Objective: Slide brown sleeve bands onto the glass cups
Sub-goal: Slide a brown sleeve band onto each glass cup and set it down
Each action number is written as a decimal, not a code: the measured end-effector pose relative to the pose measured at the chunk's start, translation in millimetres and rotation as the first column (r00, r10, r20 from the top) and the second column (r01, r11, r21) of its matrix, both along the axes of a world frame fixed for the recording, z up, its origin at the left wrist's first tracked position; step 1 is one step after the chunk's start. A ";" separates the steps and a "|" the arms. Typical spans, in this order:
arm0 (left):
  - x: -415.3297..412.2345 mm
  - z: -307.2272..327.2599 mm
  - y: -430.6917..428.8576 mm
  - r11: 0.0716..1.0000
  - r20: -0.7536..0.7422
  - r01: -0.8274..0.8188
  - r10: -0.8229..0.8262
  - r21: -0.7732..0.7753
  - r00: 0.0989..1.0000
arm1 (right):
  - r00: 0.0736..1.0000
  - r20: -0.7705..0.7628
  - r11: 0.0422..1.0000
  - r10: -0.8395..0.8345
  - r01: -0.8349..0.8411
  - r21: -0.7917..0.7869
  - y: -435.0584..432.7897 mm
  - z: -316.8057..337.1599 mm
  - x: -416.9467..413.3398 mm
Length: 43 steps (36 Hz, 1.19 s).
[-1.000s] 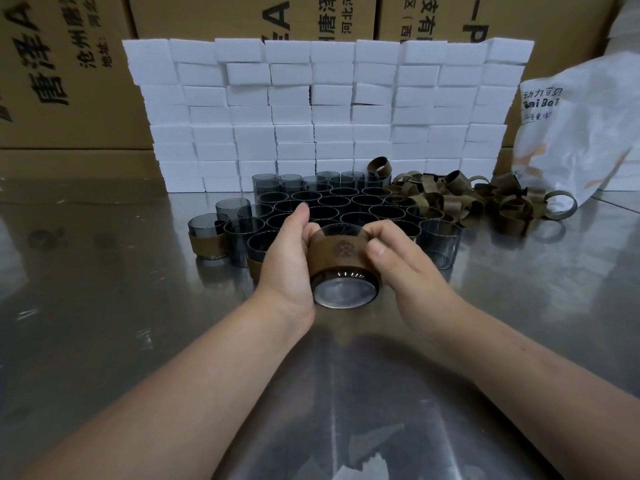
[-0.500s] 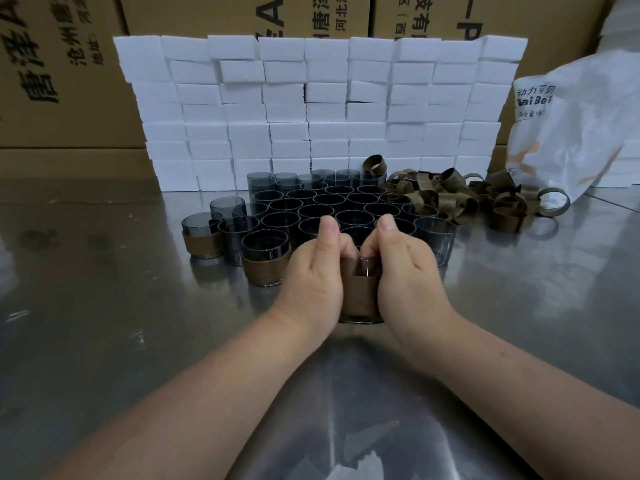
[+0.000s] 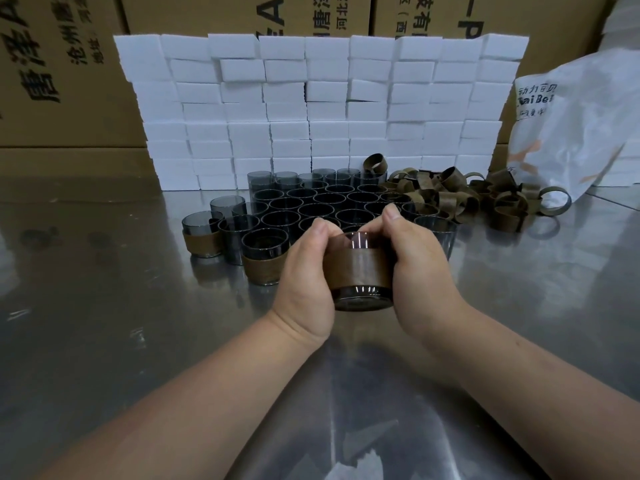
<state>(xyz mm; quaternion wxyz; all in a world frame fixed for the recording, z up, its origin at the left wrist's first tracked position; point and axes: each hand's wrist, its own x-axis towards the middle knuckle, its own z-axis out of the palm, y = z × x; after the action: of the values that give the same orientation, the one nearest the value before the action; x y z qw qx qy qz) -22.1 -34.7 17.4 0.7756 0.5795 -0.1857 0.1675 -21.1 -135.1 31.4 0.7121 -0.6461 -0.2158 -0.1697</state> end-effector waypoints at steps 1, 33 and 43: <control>-0.1 -0.1 0.3 1.000 -0.016 0.016 -0.016 -0.014 1.000 | 1.000 -0.010 1.000 0.024 -0.024 0.008 -0.5 0.8 -0.1; 12.5 -6.7 6.3 0.989 -0.174 0.150 -0.149 -0.005 0.973 | 0.996 -0.044 0.991 -0.082 0.077 -0.108 3.2 -6.3 -3.4; 9.9 -3.1 5.8 0.991 -0.162 0.132 -0.128 0.017 0.978 | 0.996 -0.064 0.992 -0.062 0.055 -0.112 3.6 -8.7 -2.7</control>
<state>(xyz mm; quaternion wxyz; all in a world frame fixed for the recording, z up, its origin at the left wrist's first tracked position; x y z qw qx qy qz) -12.2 -28.8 14.3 0.7894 0.5882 -0.1625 0.0666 -23.9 -131.4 22.6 0.6768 -0.6959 -0.1818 -0.1566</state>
